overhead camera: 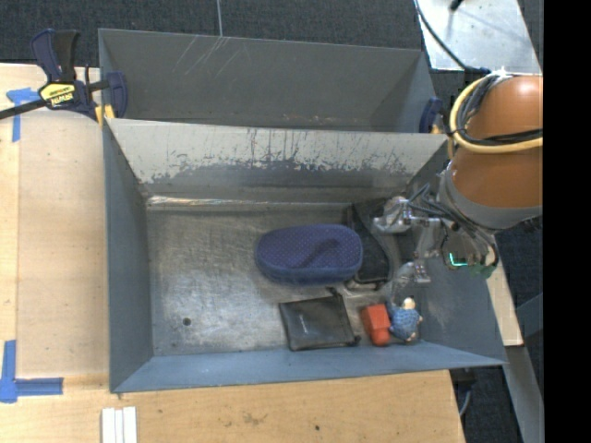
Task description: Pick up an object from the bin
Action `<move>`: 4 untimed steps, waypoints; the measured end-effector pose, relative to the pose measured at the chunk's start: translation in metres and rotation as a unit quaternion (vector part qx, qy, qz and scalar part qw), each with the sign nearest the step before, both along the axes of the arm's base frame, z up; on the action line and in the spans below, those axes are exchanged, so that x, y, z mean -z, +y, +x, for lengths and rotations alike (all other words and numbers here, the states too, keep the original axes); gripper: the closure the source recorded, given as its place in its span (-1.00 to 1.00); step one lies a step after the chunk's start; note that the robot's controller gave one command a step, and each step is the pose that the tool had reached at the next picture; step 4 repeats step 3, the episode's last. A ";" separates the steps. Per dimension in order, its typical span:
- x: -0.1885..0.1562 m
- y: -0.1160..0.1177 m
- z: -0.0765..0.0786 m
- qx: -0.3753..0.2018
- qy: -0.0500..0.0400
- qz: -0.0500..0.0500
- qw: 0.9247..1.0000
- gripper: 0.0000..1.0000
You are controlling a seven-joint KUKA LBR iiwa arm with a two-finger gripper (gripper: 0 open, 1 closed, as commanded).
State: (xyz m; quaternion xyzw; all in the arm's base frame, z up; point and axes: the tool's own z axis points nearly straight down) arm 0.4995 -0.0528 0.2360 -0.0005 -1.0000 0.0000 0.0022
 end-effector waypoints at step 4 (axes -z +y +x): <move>-0.017 0.055 0.102 -0.260 -0.008 -0.001 0.966 1.00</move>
Offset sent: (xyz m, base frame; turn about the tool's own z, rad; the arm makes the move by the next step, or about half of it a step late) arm 0.0674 0.0723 -0.1660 -0.2499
